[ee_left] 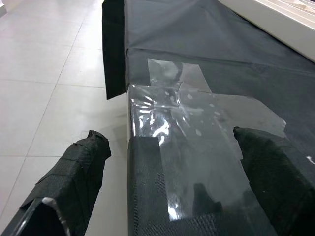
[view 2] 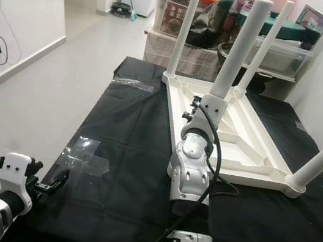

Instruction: Building children table

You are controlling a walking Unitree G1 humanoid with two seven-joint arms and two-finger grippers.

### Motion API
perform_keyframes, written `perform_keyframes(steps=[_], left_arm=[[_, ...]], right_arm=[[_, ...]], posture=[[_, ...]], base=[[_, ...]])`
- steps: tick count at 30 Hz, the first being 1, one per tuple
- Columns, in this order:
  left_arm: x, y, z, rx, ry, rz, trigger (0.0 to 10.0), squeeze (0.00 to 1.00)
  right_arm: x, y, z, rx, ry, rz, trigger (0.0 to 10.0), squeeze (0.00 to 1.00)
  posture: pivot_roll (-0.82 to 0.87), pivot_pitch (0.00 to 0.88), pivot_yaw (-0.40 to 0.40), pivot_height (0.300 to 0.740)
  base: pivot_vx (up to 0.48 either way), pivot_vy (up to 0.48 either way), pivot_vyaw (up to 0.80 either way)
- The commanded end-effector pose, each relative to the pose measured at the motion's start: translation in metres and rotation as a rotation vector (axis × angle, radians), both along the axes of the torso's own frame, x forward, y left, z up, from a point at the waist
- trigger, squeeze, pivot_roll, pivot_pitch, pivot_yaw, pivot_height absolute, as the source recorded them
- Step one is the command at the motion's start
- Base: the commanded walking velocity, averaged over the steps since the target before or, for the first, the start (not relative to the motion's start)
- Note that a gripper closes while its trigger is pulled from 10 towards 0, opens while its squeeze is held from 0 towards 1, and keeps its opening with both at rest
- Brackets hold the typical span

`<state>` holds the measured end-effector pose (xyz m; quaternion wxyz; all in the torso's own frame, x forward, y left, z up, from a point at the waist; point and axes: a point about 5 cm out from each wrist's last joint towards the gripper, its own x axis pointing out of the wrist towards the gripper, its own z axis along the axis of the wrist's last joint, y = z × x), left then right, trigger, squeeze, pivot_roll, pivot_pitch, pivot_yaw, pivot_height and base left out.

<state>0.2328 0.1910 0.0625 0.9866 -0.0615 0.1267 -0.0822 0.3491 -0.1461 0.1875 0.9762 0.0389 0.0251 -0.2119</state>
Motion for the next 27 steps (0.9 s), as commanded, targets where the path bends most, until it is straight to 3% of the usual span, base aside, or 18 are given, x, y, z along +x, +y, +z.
perform_keyframes(steps=[1,7,8,11,19,27], left_arm=[[-0.001,-0.001,-0.005,0.012,0.014,0.006,10.0,0.00],[-0.001,-0.002,-0.005,0.009,0.015,0.006,10.0,0.00],[-0.001,-0.002,-0.005,0.010,0.015,0.005,10.0,0.00],[-0.001,0.000,-0.004,0.015,0.013,0.001,10.0,0.00],[0.000,0.001,-0.004,0.019,0.011,-0.006,10.0,0.00],[0.000,0.000,-0.005,0.019,0.013,-0.009,10.0,0.00]], right_arm=[[-0.007,-0.008,-0.039,0.016,0.194,-0.055,0.0,0.00],[-0.006,0.004,-0.036,0.055,0.195,-0.003,0.4,0.00],[-0.007,0.004,-0.030,0.052,0.173,0.004,10.0,0.00],[-0.009,0.001,-0.012,0.019,0.101,0.005,10.0,0.00],[-0.015,-0.009,0.011,0.017,0.034,-0.031,10.0,0.00],[-0.023,-0.013,0.012,0.015,0.013,-0.044,10.0,0.00]], posture=[[0.07,0.000,-0.079,0.740],[0.07,0.000,-0.077,0.740],[0.07,0.000,-0.078,0.740],[0.07,0.000,-0.073,0.740],[0.06,0.000,-0.062,0.740],[0.06,0.000,-0.060,0.740]], base=[[0.000,0.000,0.00],[0.000,0.000,0.00],[0.000,0.000,0.00],[0.000,0.000,0.00],[0.000,0.000,0.00],[0.000,0.000,0.00]])
